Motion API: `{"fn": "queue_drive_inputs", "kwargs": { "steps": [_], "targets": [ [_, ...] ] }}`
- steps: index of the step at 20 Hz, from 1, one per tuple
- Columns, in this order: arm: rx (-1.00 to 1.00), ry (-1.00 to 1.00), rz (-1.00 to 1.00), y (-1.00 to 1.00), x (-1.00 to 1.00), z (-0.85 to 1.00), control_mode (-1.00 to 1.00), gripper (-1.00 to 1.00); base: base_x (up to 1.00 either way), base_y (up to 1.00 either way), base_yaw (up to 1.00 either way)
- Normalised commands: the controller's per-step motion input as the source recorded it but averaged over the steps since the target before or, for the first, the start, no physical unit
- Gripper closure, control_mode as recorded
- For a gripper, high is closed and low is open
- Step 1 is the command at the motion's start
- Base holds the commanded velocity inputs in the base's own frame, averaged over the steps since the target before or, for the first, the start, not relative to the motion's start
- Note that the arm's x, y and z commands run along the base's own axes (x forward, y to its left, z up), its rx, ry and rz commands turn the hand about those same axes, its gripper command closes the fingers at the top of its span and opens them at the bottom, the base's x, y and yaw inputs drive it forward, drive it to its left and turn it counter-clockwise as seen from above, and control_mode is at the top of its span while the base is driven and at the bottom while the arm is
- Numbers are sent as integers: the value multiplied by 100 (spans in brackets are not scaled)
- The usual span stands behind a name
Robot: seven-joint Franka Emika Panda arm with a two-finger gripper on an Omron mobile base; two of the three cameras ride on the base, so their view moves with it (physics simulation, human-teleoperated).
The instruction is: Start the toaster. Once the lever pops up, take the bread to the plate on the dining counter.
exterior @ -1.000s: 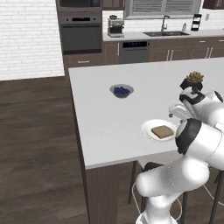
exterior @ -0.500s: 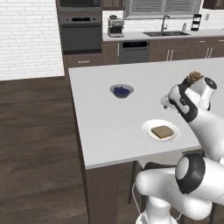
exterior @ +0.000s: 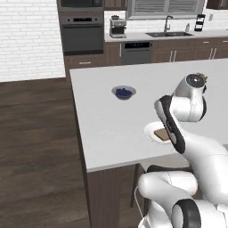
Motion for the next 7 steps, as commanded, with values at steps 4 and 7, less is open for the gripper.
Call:
{"fn": "queue_drive_inputs", "kwargs": {
  "steps": [4, 7],
  "targets": [
    [-21, 0, 0, 0, -32, 28, -100, -100, 0, 0, 0],
    [-16, 0, -2, -6, -32, 26, -100, -100, 0, 0, 0]
  ]
}}
